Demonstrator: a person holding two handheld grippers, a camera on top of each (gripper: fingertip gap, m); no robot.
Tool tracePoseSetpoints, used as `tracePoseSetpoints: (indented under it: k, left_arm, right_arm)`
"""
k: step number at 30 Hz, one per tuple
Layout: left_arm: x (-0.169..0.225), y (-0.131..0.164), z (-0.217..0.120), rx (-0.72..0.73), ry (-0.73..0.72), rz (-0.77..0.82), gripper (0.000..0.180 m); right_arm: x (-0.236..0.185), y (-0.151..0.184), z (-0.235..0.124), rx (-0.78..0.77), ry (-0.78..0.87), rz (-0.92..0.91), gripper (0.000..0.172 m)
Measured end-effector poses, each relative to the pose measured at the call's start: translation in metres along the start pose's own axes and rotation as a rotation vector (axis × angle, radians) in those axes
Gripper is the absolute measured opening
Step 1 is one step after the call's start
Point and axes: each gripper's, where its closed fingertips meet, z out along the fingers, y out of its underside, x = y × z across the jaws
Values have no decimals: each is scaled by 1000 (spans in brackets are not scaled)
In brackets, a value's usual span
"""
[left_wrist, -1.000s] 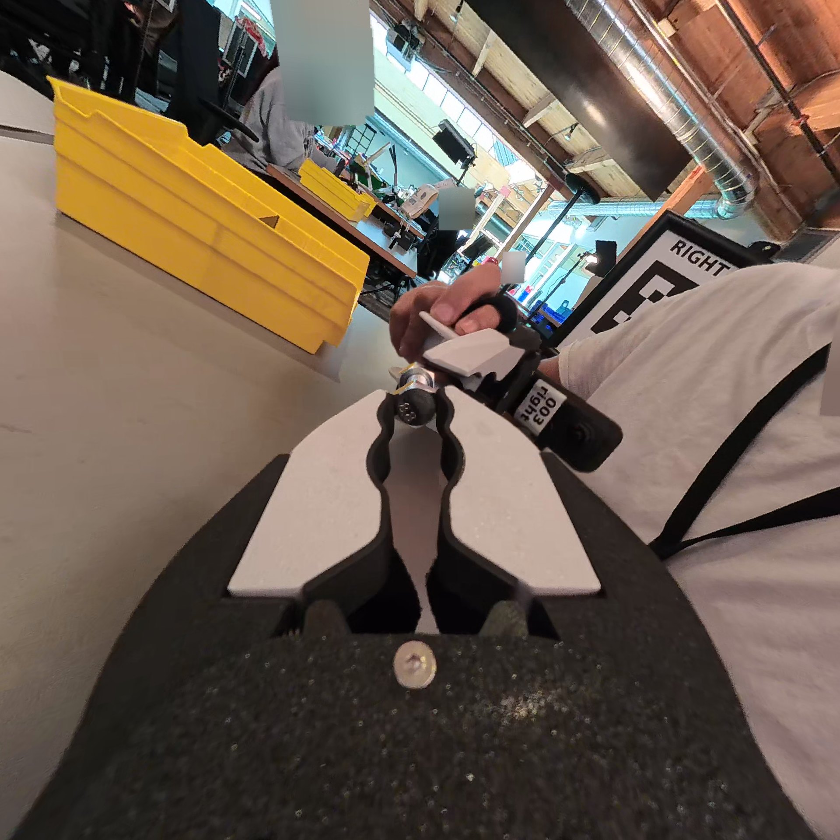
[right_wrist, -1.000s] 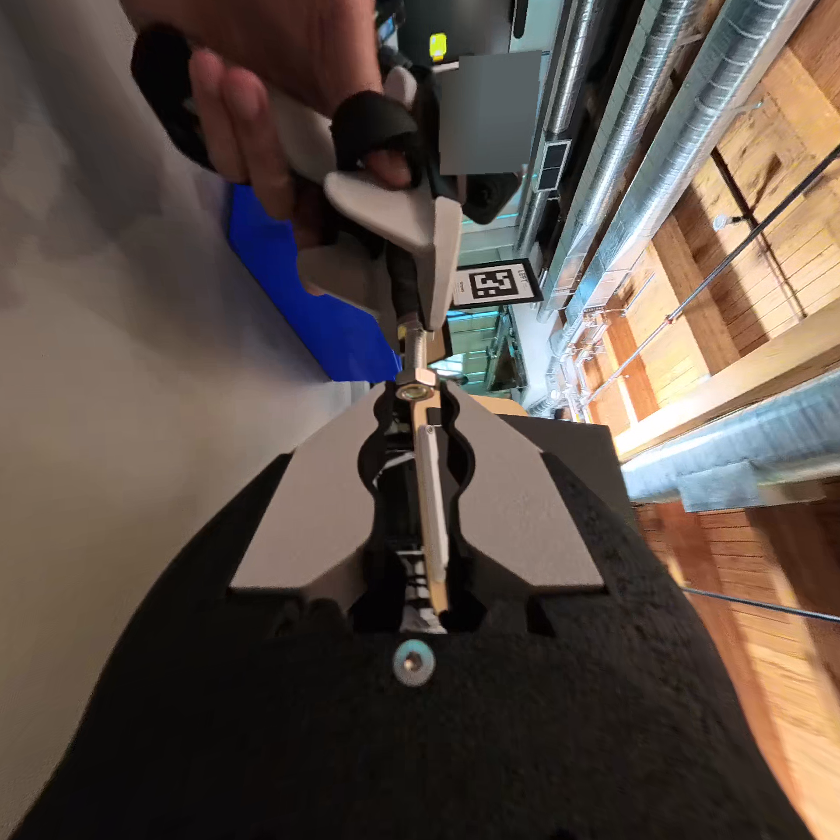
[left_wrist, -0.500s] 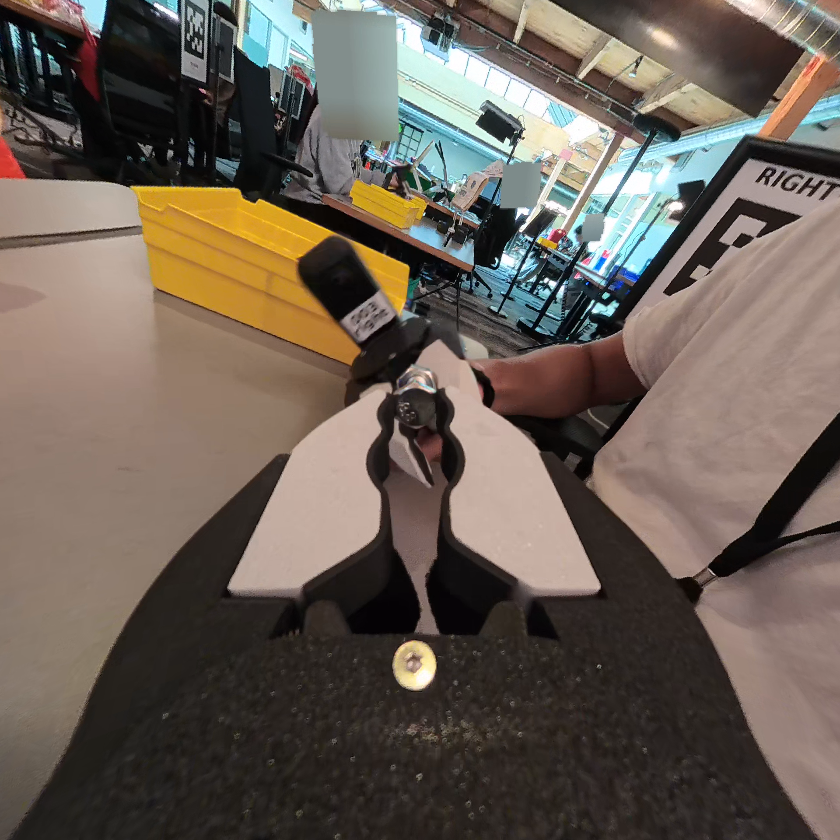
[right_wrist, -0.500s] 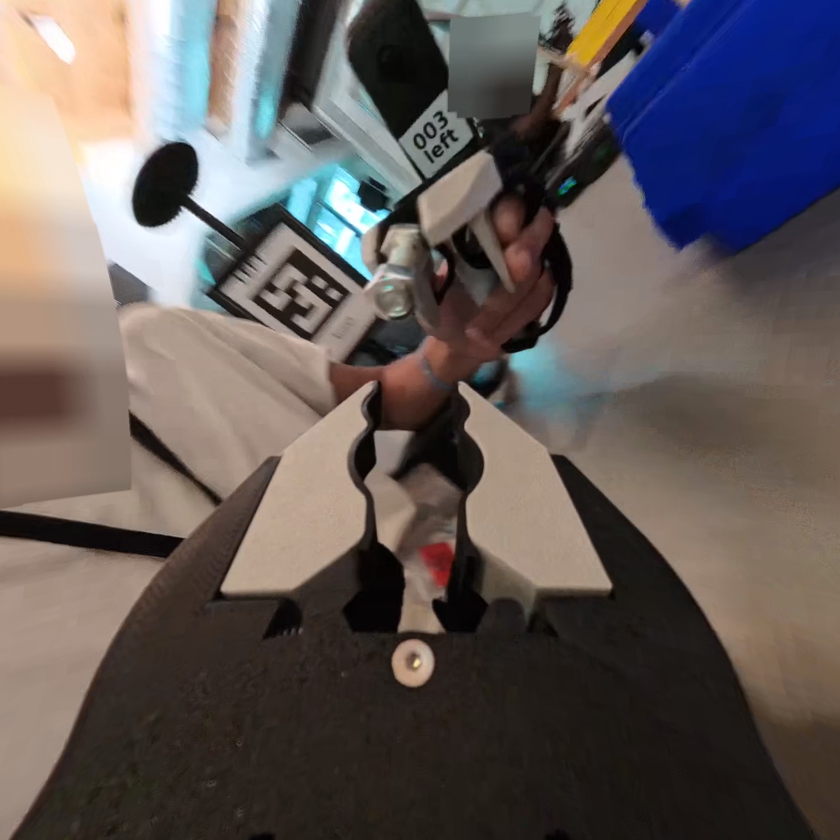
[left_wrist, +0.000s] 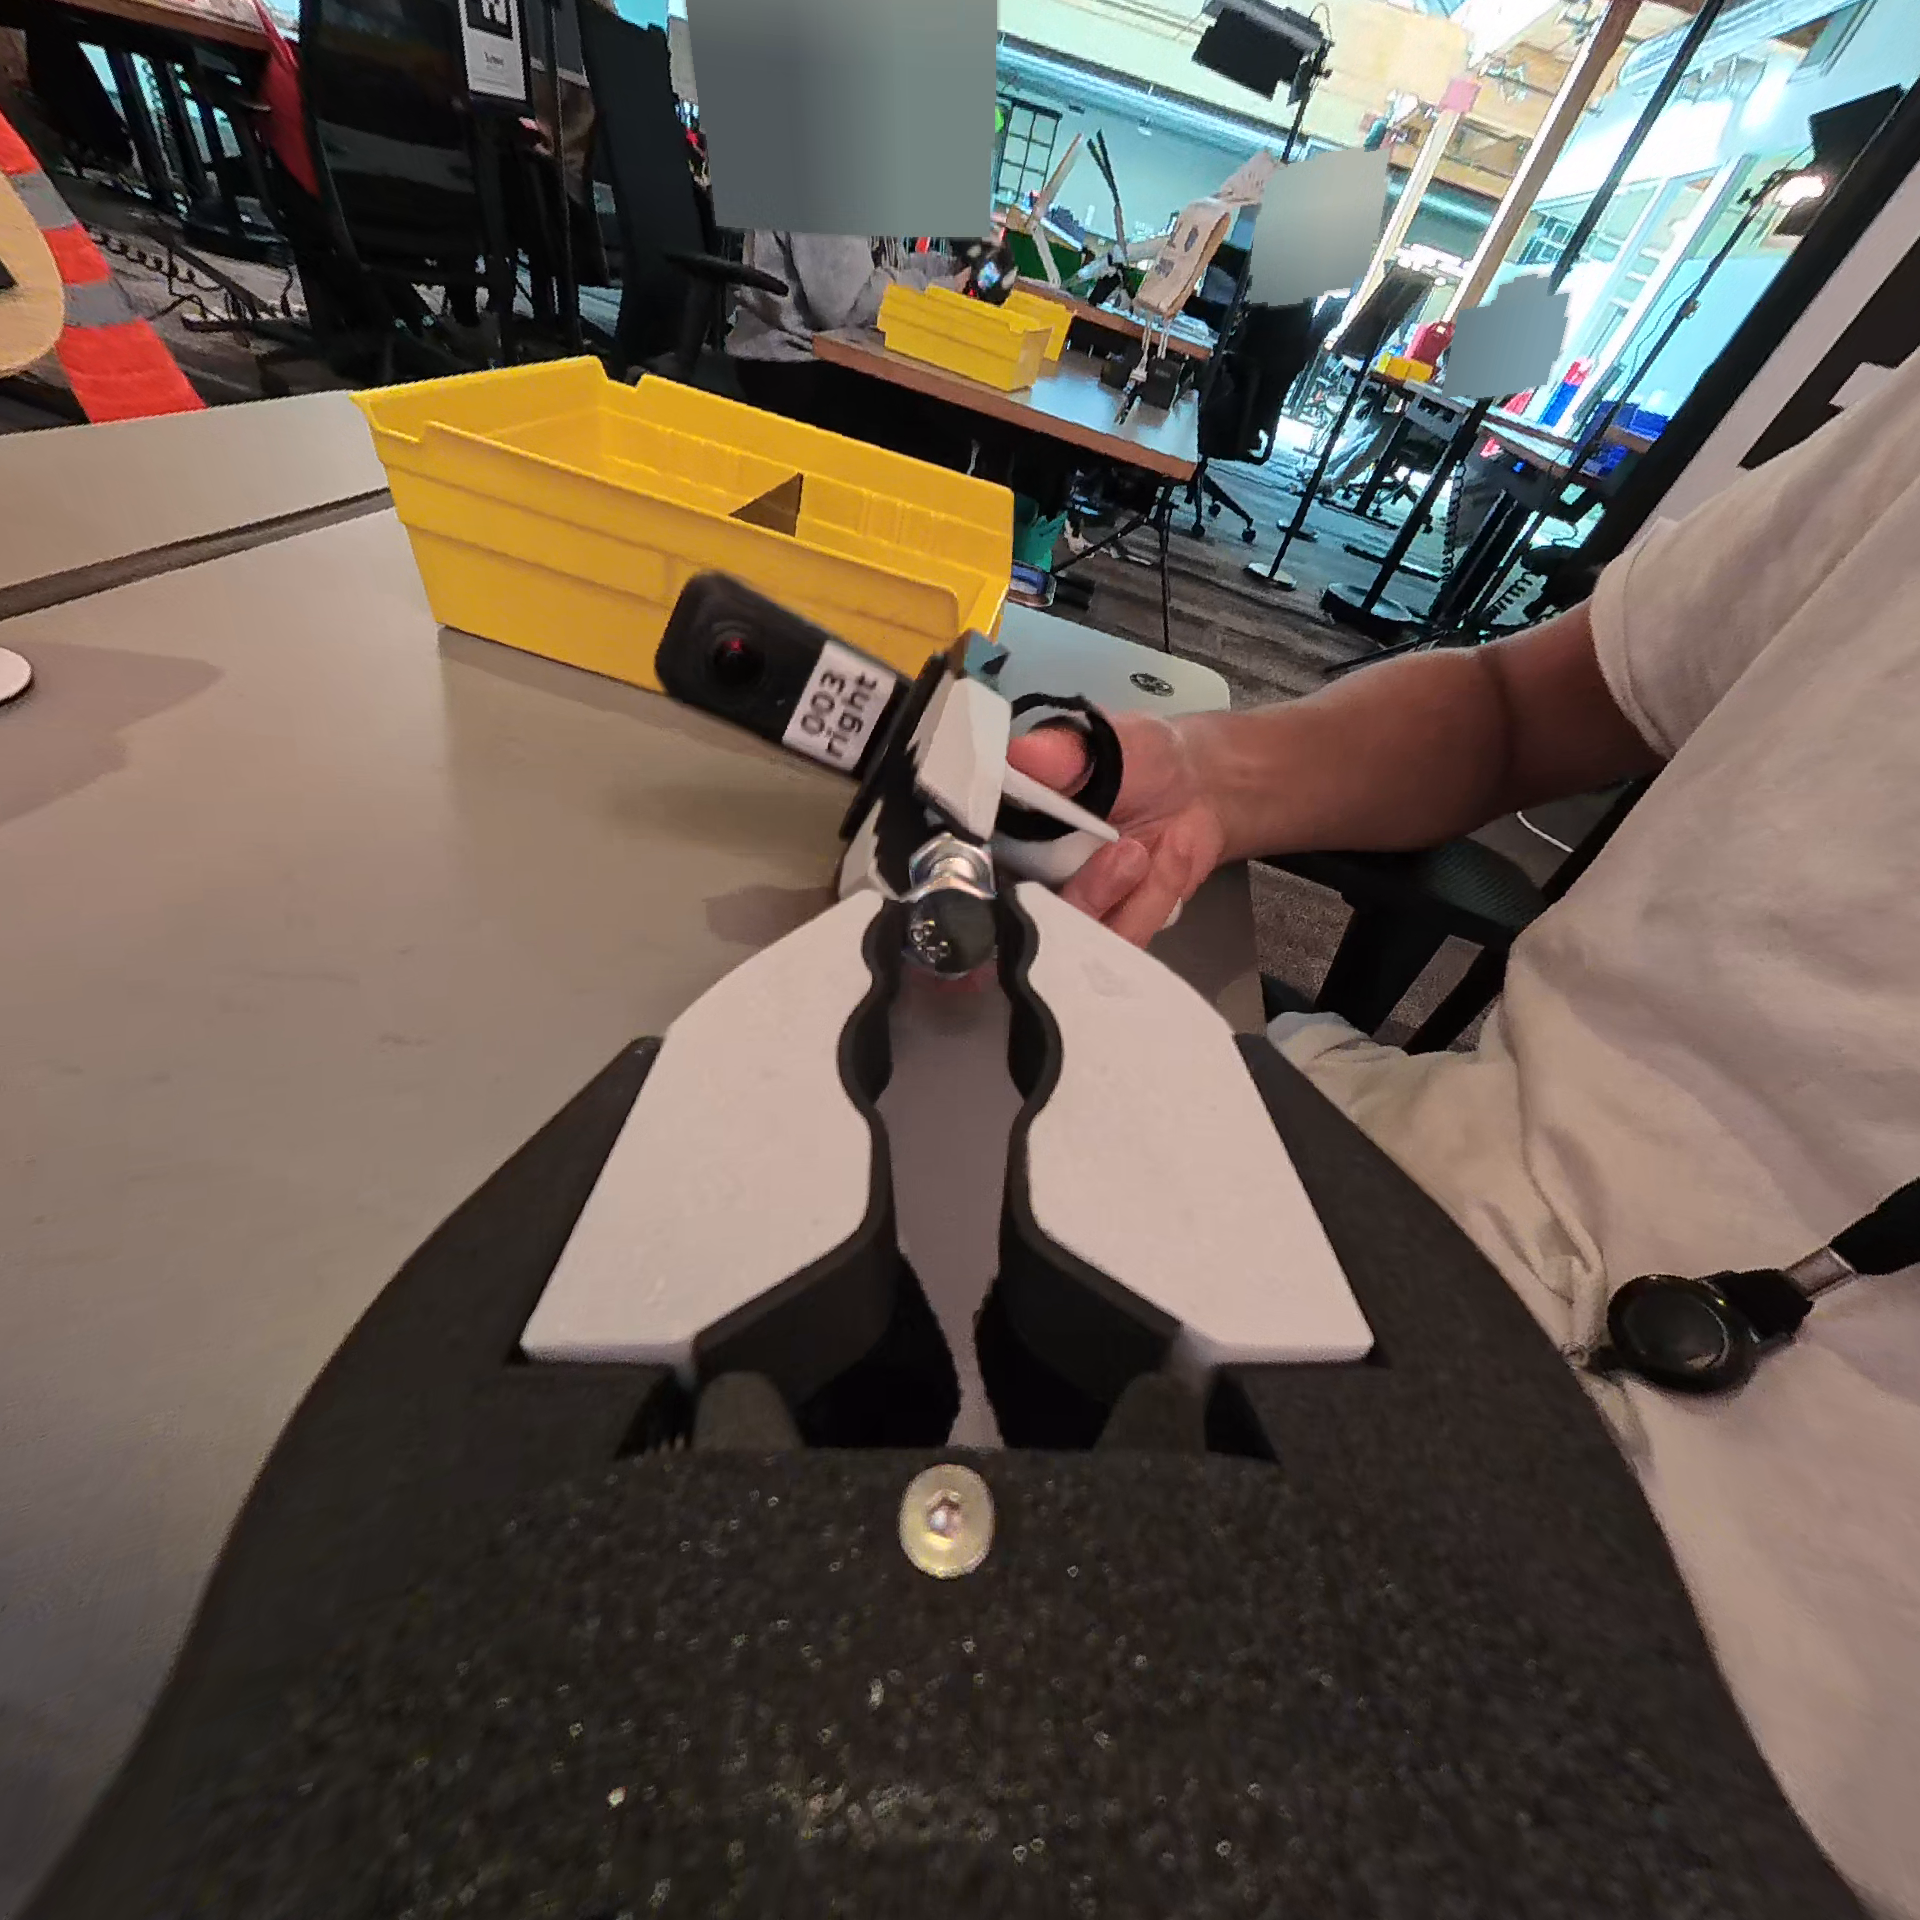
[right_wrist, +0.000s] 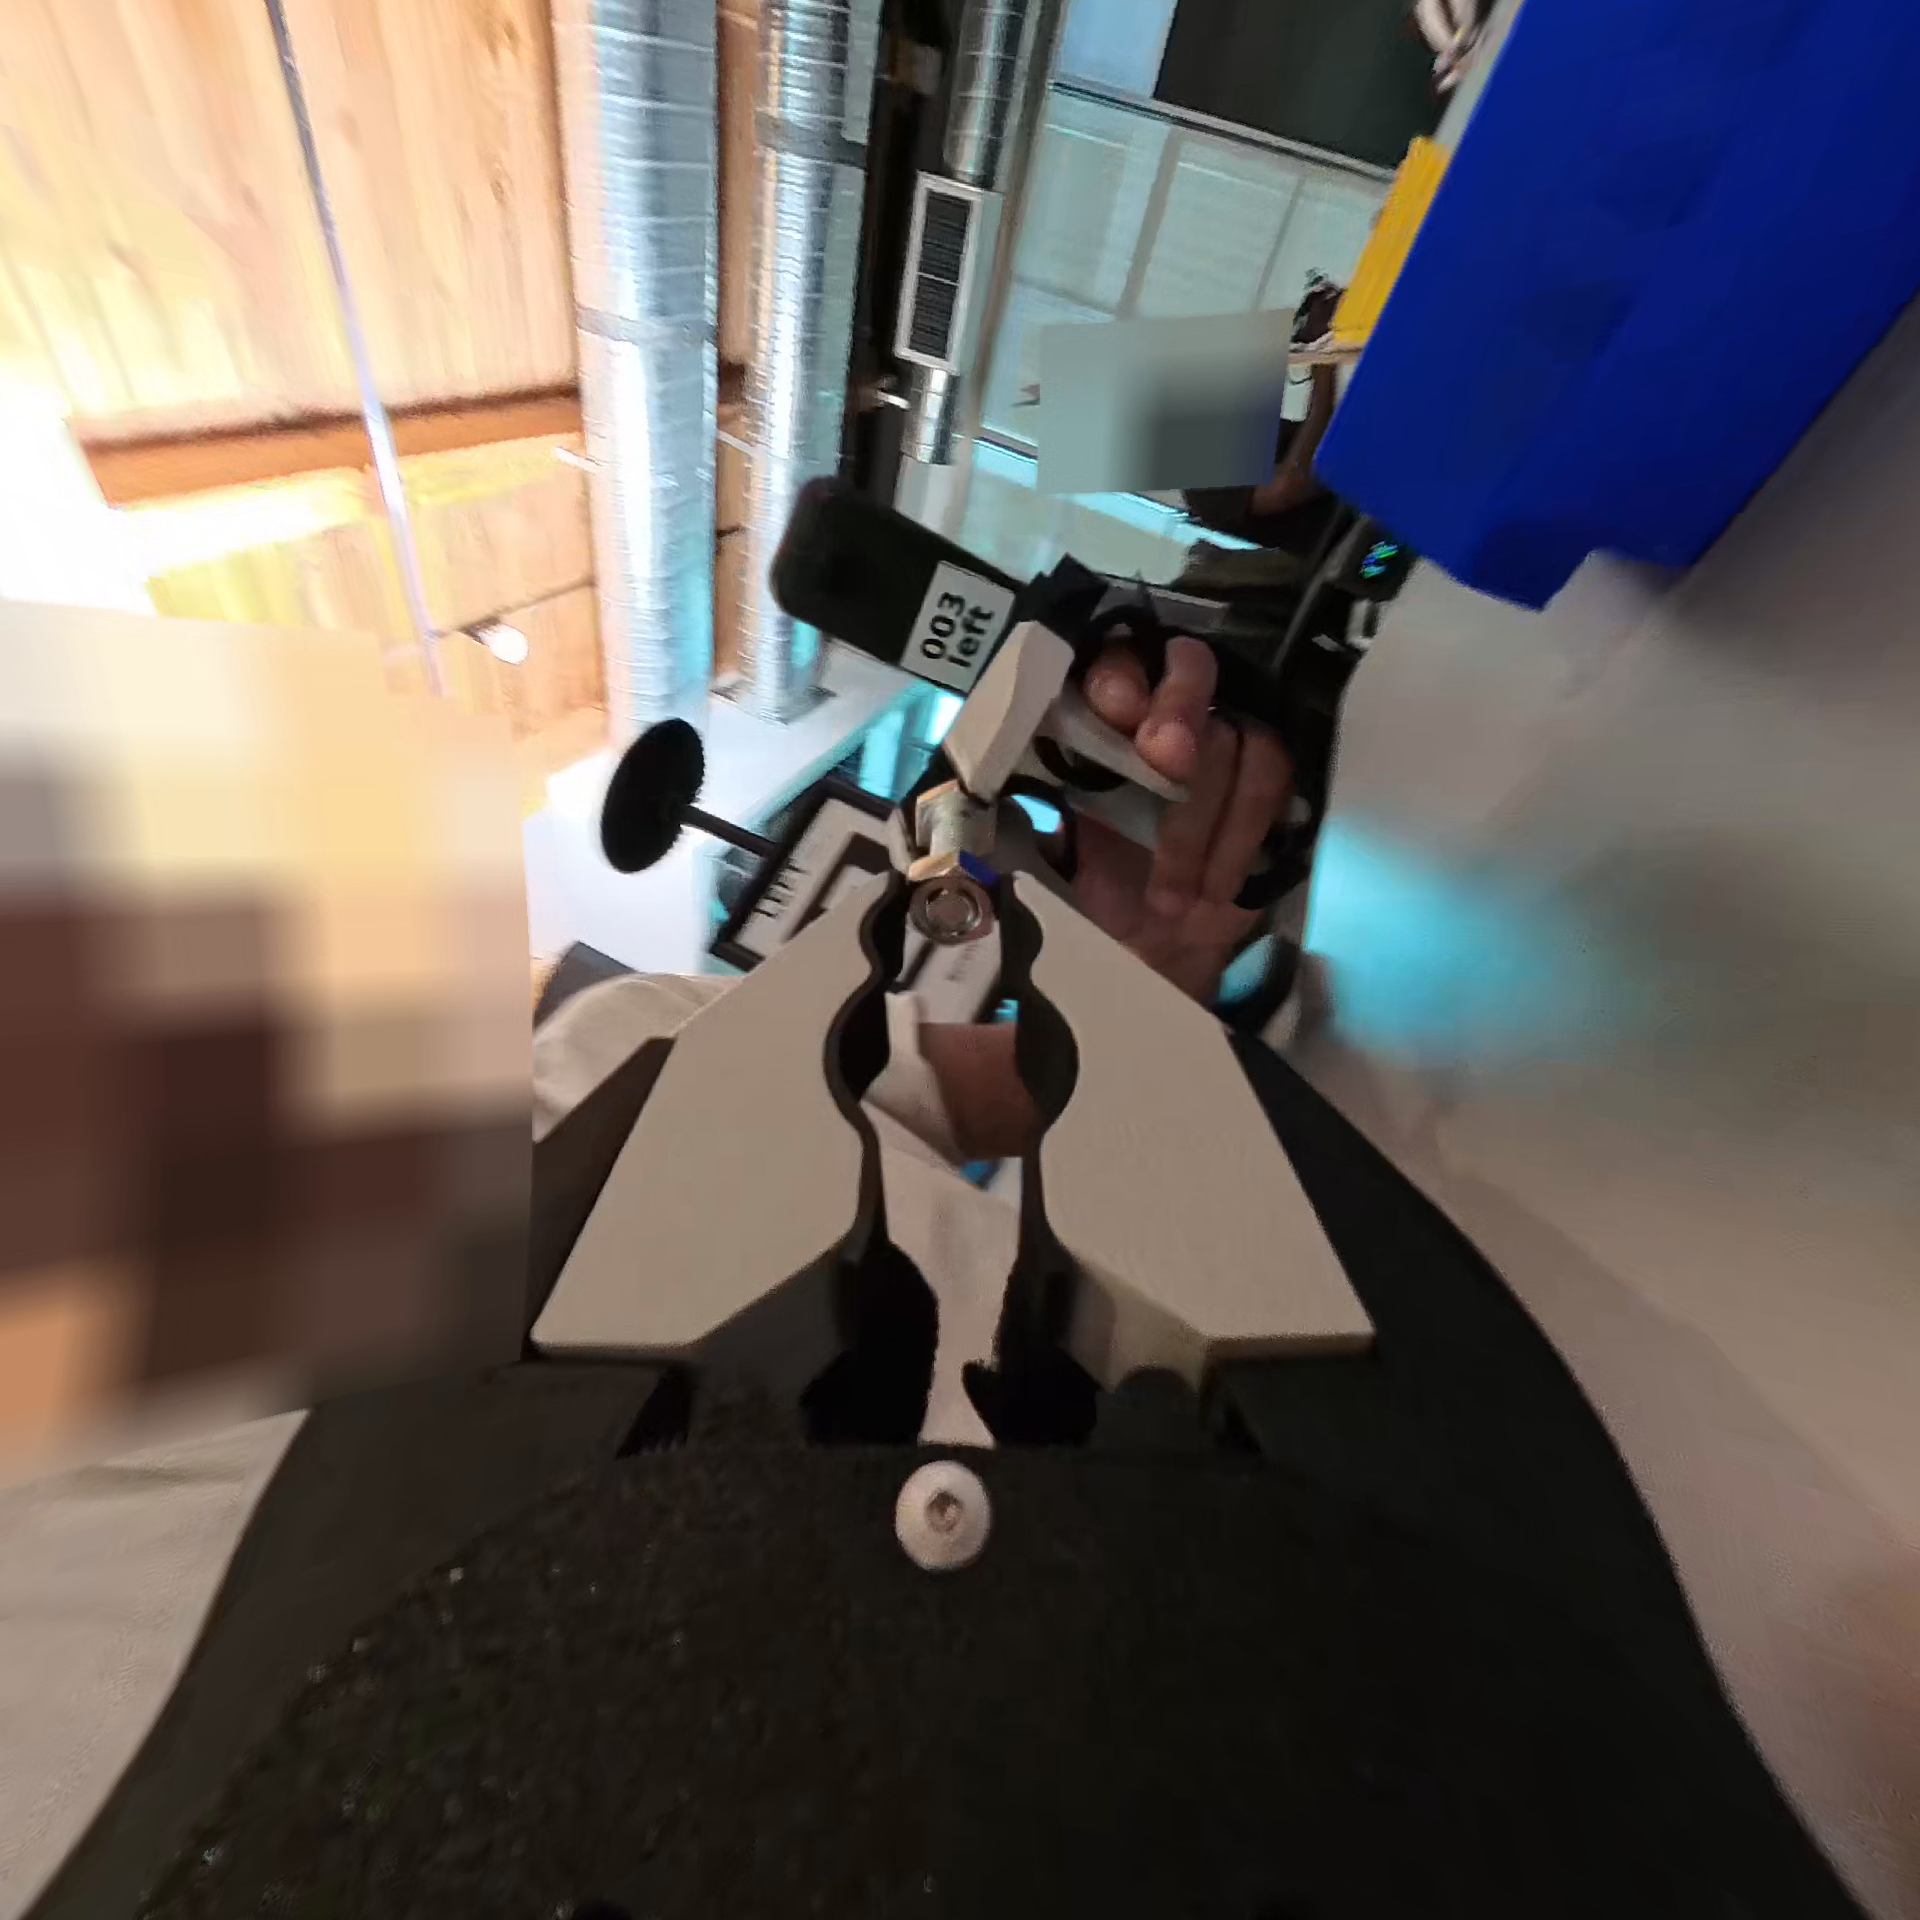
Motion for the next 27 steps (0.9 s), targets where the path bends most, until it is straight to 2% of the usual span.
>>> tracePoseSetpoints:
  k: [1,3,5,8,14,16,17,20,22,25,27]
  left_arm:
    - [-1,2,0,-6,-5,-3,17]
    - [-3,3,1,-6,-3,-19,17]
    - [0,1,1,11,30,-48,17]
    - [7,-4,1,47,101,-106,17]
    - [12,-8,1,83,170,-201,17]
    - [12,-6,3,76,181,-218,17]
    - [12,-7,3,77,188,-226,17]
    - [11,-8,2,88,186,-235,17]
    - [12,-12,0,107,193,-238,17]
    - [7,-13,-4,104,150,-208,17]
    - [3,-13,-7,103,116,-182,17]
  right_arm:
    - [1,-1,-1,-8,49,-72,17]
    - [0,-3,-1,-44,164,-299,17]
    - [-4,-1,-1,-126,295,-635,16]
    - [-11,4,0,-311,506,-1233,17]
    - [-19,4,0,-562,938,-2416,17]
    - [-19,5,-2,-607,1037,-2708,17]
    - [-19,5,-2,-611,1060,-2797,17]
    - [-20,3,-1,-556,1066,-2848,17]
    - [-23,3,-1,-478,1047,-2772,22]
    - [-24,-5,-7,-374,1015,-2448,35]
    - [-16,-11,-13,-324,975,-2126,38]
